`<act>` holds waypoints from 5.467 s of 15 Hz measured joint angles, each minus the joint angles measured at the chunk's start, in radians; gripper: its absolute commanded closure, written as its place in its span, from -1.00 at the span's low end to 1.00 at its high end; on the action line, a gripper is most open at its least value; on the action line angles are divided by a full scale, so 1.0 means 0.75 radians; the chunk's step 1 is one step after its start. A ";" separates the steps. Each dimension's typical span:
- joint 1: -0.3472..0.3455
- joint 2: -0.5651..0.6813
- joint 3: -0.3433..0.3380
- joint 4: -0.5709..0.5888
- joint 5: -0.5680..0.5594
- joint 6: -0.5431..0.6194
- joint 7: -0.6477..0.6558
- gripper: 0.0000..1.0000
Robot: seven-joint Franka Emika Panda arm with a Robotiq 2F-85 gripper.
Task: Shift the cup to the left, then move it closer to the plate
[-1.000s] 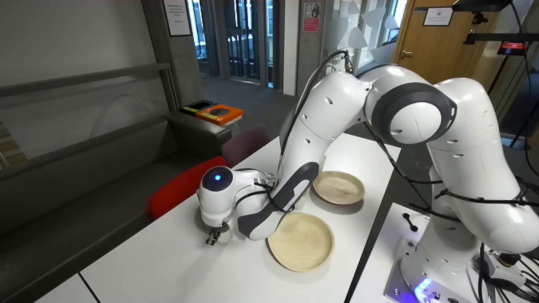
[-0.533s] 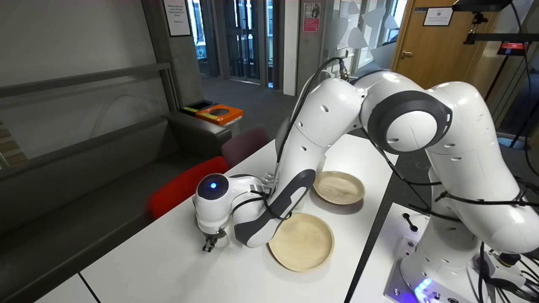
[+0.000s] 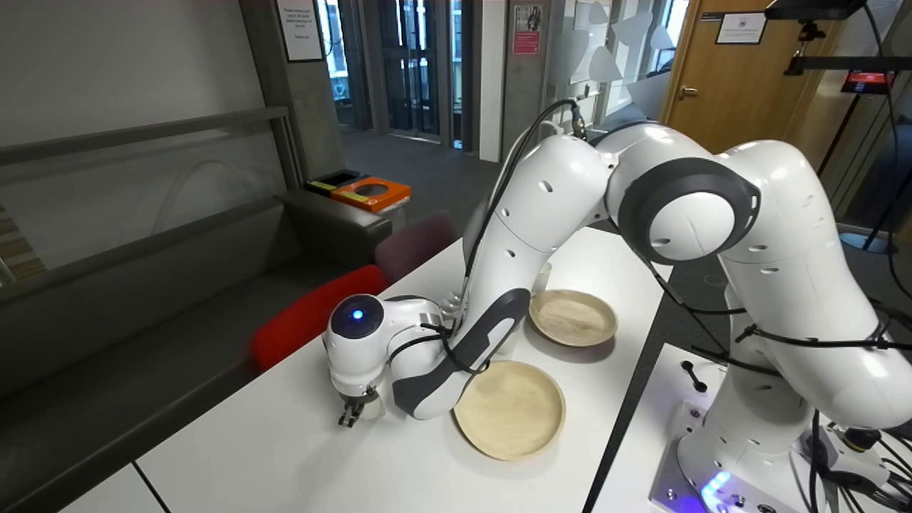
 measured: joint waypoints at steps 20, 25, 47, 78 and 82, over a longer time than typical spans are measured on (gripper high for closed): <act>-0.038 -0.328 -0.216 -0.188 0.009 0.059 0.184 -1.00; -0.217 -0.483 -0.254 -0.258 -0.025 -0.203 0.287 -1.00; -0.455 -0.099 0.008 0.078 0.126 -1.023 0.127 -1.00; -0.583 0.184 0.101 0.352 0.803 -1.026 -0.162 -1.00; -0.581 0.184 0.096 0.349 0.803 -0.944 -0.106 -1.00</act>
